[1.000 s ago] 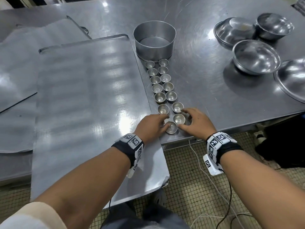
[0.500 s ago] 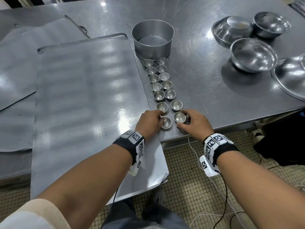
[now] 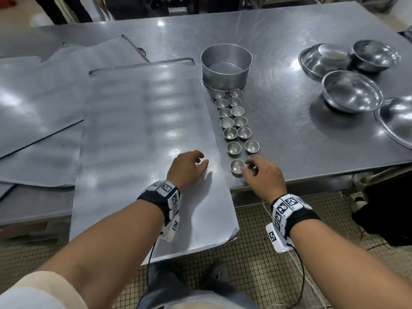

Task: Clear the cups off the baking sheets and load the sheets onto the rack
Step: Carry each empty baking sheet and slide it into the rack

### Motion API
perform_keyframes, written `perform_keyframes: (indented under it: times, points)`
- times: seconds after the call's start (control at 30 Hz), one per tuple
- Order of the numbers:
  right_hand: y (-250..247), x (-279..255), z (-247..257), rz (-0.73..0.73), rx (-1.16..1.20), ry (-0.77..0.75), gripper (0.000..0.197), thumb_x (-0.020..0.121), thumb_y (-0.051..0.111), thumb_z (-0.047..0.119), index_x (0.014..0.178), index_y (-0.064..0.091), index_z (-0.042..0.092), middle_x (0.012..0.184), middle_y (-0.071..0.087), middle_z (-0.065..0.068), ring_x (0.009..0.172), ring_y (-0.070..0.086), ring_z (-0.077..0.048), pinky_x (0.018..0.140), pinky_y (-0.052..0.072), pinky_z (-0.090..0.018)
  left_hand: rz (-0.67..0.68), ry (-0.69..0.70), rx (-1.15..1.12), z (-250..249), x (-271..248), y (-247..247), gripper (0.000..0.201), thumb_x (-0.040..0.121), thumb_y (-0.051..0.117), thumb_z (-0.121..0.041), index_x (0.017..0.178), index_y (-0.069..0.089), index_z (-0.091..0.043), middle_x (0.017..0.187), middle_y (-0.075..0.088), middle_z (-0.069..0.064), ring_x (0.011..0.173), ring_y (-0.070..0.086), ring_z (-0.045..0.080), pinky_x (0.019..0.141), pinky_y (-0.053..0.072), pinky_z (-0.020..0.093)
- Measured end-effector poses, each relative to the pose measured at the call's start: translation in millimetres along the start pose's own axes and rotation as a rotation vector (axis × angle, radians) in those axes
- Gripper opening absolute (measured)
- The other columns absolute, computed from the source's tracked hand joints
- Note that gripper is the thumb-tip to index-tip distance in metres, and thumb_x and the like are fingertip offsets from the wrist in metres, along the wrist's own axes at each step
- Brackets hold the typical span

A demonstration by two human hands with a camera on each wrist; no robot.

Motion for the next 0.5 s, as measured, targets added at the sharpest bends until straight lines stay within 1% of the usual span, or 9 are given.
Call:
perform_keyframes:
  times: [0.07, 0.17, 0.23, 0.27, 0.37, 0.43, 0.5]
  points:
    - [16.3, -8.0, 21.9, 0.049, 0.027, -0.023, 0.020, 0.094, 0.062, 0.041, 0.106, 0.066, 0.024, 0.093, 0.065, 0.009, 0.081, 0.061, -0.011, 0.077, 0.053, -0.032, -0.053, -0.075, 0.002, 27.8, -16.0, -23.6, 0.030, 0.093, 0.063, -0.041, 0.114, 0.071, -0.020, 0.102, 0.074, -0.004, 0.097, 0.067, 0.019, 0.088, 0.050, 0.034]
    - [43.4, -19.0, 40.1, 0.099, 0.071, 0.018, 0.023, 0.093, 0.061, 0.044, 0.108, 0.065, 0.027, 0.094, 0.065, 0.012, 0.085, 0.062, -0.011, 0.083, 0.054, -0.035, -0.147, -0.182, 0.011, 73.3, -47.2, -62.1, 0.033, 0.094, 0.064, -0.040, 0.118, 0.069, -0.019, 0.105, 0.072, -0.002, 0.099, 0.065, 0.021, 0.090, 0.049, 0.034]
    - [57.5, -28.9, 43.9, 0.103, 0.107, 0.086, 0.028, 0.093, 0.060, 0.045, 0.113, 0.066, 0.027, 0.101, 0.066, 0.009, 0.088, 0.061, -0.011, 0.084, 0.052, -0.032, -0.201, -0.273, 0.004, 107.4, -70.8, -84.4, 0.035, 0.094, 0.063, -0.039, 0.122, 0.067, -0.018, 0.110, 0.068, 0.000, 0.104, 0.062, 0.021, 0.089, 0.045, 0.033]
    - [62.0, -34.8, 44.2, 0.092, 0.131, 0.122, 0.029, 0.093, 0.059, 0.045, 0.114, 0.065, 0.026, 0.104, 0.066, 0.007, 0.090, 0.061, -0.011, 0.083, 0.051, -0.031, -0.227, -0.328, -0.010, 126.2, -83.5, -94.1, 0.036, 0.093, 0.063, -0.038, 0.123, 0.066, -0.018, 0.114, 0.066, 0.002, 0.109, 0.060, 0.022, 0.091, 0.045, 0.033]
    - [71.9, -48.9, 41.6, 0.046, 0.141, 0.171, 0.028, 0.092, 0.061, 0.042, 0.114, 0.063, 0.025, 0.113, 0.061, 0.005, 0.098, 0.060, -0.013, 0.088, 0.050, -0.033, -0.317, -0.463, -0.021, 181.7, -123.3, -116.6, 0.040, 0.090, 0.063, -0.040, 0.125, 0.064, -0.021, 0.127, 0.058, 0.006, 0.121, 0.051, 0.027, 0.102, 0.044, 0.042]
    - [80.0, -54.0, 36.9, 0.048, 0.116, 0.187, 0.031, 0.092, 0.062, 0.041, 0.117, 0.062, 0.022, 0.121, 0.056, 0.003, 0.105, 0.060, -0.018, 0.091, 0.048, -0.034, -0.363, -0.561, 0.022, 212.8, -148.3, -126.7, 0.047, 0.087, 0.062, -0.045, 0.128, 0.060, -0.023, 0.134, 0.052, 0.008, 0.126, 0.046, 0.030, 0.106, 0.039, 0.044]
    - [87.1, -58.7, 33.0, 0.059, 0.101, 0.225, 0.038, 0.092, 0.062, 0.041, 0.123, 0.059, 0.020, 0.132, 0.051, 0.000, 0.112, 0.059, -0.024, 0.094, 0.046, -0.036, -0.372, -0.663, 0.035, 236.5, -168.0, -132.3, 0.054, 0.088, 0.063, -0.044, 0.135, 0.055, -0.019, 0.138, 0.047, 0.013, 0.131, 0.039, 0.034, 0.109, 0.033, 0.045]
Point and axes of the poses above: each hand's wrist, its own x-axis towards the middle knuckle, its own y-axis out of the palm, z = x × y, the point moved 8 cm from there along x, towards the middle knuckle
